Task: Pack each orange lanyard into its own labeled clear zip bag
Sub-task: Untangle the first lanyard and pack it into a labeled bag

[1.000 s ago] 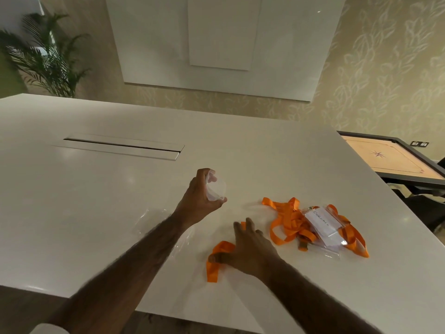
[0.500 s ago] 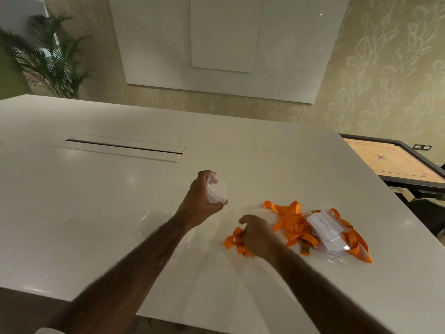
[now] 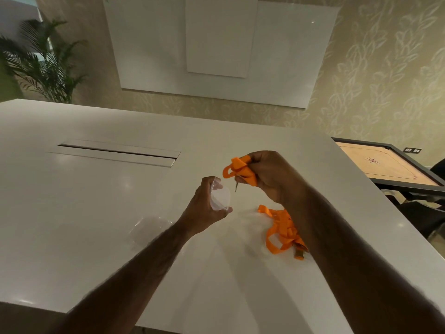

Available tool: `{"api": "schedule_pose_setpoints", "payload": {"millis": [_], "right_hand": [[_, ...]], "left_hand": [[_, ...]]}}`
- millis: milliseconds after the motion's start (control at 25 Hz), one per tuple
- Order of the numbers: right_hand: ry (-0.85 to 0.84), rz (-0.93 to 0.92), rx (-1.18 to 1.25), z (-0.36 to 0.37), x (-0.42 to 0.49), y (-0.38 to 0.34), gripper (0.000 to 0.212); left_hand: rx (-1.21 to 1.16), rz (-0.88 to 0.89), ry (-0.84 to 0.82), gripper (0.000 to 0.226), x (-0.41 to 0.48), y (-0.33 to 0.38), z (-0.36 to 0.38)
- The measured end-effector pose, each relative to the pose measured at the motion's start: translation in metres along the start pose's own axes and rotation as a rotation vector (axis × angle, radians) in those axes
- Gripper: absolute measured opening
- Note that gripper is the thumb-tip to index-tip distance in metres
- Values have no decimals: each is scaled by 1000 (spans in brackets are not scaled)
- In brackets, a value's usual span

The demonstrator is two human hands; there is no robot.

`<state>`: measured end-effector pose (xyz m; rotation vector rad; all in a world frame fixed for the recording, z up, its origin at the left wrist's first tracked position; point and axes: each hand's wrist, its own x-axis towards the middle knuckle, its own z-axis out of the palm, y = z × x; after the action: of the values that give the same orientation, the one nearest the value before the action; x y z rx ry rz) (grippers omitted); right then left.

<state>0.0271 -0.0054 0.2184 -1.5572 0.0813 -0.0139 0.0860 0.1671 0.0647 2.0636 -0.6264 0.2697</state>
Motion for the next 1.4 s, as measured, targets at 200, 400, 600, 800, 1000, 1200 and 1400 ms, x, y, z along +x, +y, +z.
{"api": "schedule_pose_setpoints", "payload": {"millis": [200, 400, 600, 800, 1000, 1200, 1400], "right_hand": [[41, 92, -440, 18, 13, 19, 15], [52, 99, -657, 30, 13, 32, 11], [142, -121, -1281, 43, 13, 36, 15], [108, -144, -1321, 49, 4, 28, 14], [-151, 261, -715, 28, -4, -7, 38], [-67, 24, -1075, 37, -2, -1, 23], [136, -131, -1281, 48, -3, 17, 22]], "left_hand": [[-11, 33, -4, 82, 6, 6, 2], [-78, 50, 9, 63, 9, 19, 0], [-85, 41, -26, 69, 5, 27, -2], [-88, 15, -16, 71, 4, 29, -4], [-31, 15, -19, 74, 3, 24, -9], [11, 19, -22, 69, 5, 30, -8], [62, 69, -34, 70, 2, 41, -6]]}}
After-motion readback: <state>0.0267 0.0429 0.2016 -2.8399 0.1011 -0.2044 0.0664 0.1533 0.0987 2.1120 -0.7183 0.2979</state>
